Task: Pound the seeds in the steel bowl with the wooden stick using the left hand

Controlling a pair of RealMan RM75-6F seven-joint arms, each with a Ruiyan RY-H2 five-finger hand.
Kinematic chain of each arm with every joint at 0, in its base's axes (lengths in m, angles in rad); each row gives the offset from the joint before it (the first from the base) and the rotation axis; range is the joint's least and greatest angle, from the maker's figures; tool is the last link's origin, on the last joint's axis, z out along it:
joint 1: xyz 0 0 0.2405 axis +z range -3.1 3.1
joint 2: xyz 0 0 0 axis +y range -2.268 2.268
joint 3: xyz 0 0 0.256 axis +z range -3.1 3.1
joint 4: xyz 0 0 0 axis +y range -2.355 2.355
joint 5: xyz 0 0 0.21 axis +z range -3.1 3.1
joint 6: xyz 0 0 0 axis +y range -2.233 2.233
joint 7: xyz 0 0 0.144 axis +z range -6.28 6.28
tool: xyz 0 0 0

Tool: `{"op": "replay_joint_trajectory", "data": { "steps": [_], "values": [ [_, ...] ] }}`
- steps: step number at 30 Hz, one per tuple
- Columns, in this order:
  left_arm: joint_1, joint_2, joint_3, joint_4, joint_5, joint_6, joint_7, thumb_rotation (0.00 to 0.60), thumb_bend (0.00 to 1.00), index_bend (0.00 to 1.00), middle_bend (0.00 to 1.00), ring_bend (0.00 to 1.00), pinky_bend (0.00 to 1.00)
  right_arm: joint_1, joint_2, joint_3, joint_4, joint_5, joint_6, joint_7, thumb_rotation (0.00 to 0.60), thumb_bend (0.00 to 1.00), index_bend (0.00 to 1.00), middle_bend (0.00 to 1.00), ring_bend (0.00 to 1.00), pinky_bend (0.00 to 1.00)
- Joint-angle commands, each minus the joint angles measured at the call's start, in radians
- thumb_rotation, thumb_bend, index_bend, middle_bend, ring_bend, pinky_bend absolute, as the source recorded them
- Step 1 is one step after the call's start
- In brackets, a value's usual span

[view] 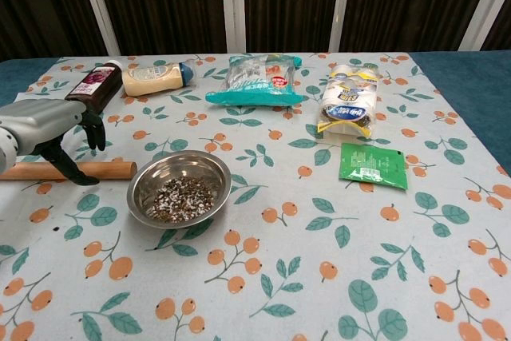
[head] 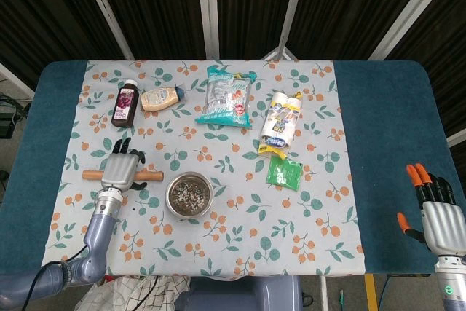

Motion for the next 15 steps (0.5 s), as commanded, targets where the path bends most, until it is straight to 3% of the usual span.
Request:
{"op": "replay_joint_trajectory", "data": {
  "steps": [1,8,15],
  "values": [
    [-0.01,-0.017,0.002,0.014,-0.012,0.0,0.004,0.6,0.24,0.43,0.36,0.02,0.0,0.0,0.001,0.0,0.0,0.001,-0.001,0.002,0.6,0.37,0.0,0.0,0.0,0.0],
    [-0.027,-0.046,0.003,0.044,-0.031,-0.004,0.003,0.6,0.25,0.44,0.36,0.02,0.0,0.0,0.002,0.0,0.0,0.001,-0.002,0.007,0.6,0.37,0.0,0.0,0.0,0.0],
    [-0.036,-0.058,0.011,0.039,-0.024,-0.002,-0.01,0.6,0.34,0.47,0.41,0.04,0.0,0.001,0.002,0.0,0.0,0.003,-0.005,0.008,0.6,0.37,0.0,0.0,0.0,0.0]
  ]
}}
